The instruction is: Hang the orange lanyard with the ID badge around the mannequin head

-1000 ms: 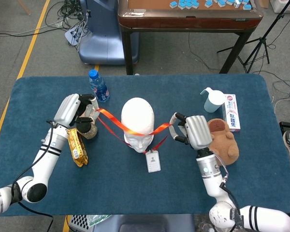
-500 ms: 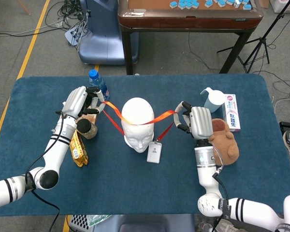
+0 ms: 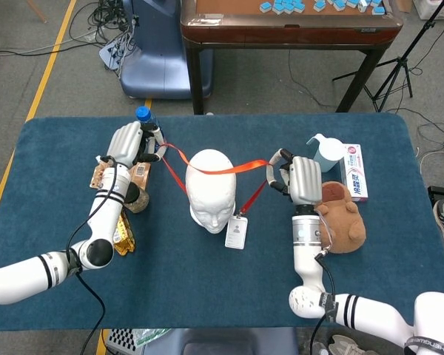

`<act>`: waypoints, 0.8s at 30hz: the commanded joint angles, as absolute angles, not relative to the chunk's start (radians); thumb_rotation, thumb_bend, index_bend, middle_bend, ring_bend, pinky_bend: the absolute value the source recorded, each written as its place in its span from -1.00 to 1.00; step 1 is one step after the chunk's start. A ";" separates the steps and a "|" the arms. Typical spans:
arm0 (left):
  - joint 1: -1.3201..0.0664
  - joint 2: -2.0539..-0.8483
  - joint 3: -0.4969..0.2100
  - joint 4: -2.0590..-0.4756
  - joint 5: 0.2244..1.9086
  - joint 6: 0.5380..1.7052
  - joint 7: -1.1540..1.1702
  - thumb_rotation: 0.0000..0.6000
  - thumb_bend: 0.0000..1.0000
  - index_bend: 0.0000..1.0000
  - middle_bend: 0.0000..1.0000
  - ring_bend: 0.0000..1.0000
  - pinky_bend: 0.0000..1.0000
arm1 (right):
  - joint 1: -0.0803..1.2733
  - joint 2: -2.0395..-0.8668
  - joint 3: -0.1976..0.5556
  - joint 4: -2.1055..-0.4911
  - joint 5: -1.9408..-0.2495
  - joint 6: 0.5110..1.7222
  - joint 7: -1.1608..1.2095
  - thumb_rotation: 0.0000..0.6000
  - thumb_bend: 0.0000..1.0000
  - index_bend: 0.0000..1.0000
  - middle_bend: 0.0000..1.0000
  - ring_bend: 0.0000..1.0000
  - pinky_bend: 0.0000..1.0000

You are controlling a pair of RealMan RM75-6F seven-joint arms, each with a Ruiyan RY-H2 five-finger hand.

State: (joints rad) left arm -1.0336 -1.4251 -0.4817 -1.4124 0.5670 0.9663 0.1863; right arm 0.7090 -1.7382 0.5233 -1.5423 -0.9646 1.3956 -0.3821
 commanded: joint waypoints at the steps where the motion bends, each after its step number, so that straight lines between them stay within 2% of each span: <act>1: -1.058 -1.455 -0.482 -1.367 0.536 0.959 0.210 1.00 -0.35 0.16 0.57 0.57 0.78 | 0.727 -1.757 0.545 -1.519 -0.936 1.393 -0.388 1.00 -0.02 0.26 1.00 1.00 1.00; 12: -1.087 -1.502 -0.474 -1.283 0.505 0.937 0.252 1.00 -0.35 0.16 0.48 0.45 0.77 | 0.774 -1.785 0.585 -1.448 -0.869 1.355 -0.394 1.00 -0.03 -0.01 1.00 1.00 1.00; 15: -1.093 -1.509 -0.469 -1.273 0.506 0.935 0.267 1.00 -0.35 0.16 0.38 0.31 0.72 | 0.783 -1.784 0.595 -1.439 -0.848 1.346 -0.399 1.00 -0.03 -0.13 1.00 1.00 1.00; 17: -1.098 -1.513 -0.468 -1.268 0.500 0.926 0.275 1.00 -0.35 0.13 0.26 0.17 0.66 | 0.788 -1.777 0.598 -1.442 -0.823 1.328 -0.415 1.00 -0.05 -0.31 1.00 1.00 1.00; 18: -1.099 -1.513 -0.467 -1.269 0.495 0.919 0.279 1.00 -0.35 0.07 0.11 0.02 0.56 | 0.790 -1.771 0.597 -1.445 -0.812 1.320 -0.426 1.00 -0.06 -0.43 1.00 1.00 1.00; 20: -1.102 -1.509 -0.462 -1.270 0.482 0.903 0.294 1.00 -0.38 -0.20 -0.29 -0.36 0.26 | 0.792 -1.761 0.598 -1.456 -0.787 1.308 -0.446 1.00 -0.19 -0.86 1.00 1.00 1.00; 22: -1.105 -1.498 -0.455 -1.276 0.455 0.879 0.314 1.00 -0.47 -0.60 -0.71 -0.76 -0.13 | 0.793 -1.749 0.598 -1.472 -0.762 1.294 -0.460 1.00 -0.38 -1.00 1.00 1.00 1.00; 24: -1.109 -1.490 -0.455 -1.281 0.434 0.866 0.325 1.00 -0.53 -0.88 -0.94 -0.96 -0.41 | 0.793 -1.738 0.594 -1.481 -0.750 1.285 -0.466 1.00 -0.55 -1.00 1.00 1.00 1.00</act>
State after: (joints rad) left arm -1.1048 -1.4982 -0.4579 -1.2763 0.4494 0.8786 0.3133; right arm 0.7920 -1.7437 0.5954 -1.4757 -0.7549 1.2909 -0.4610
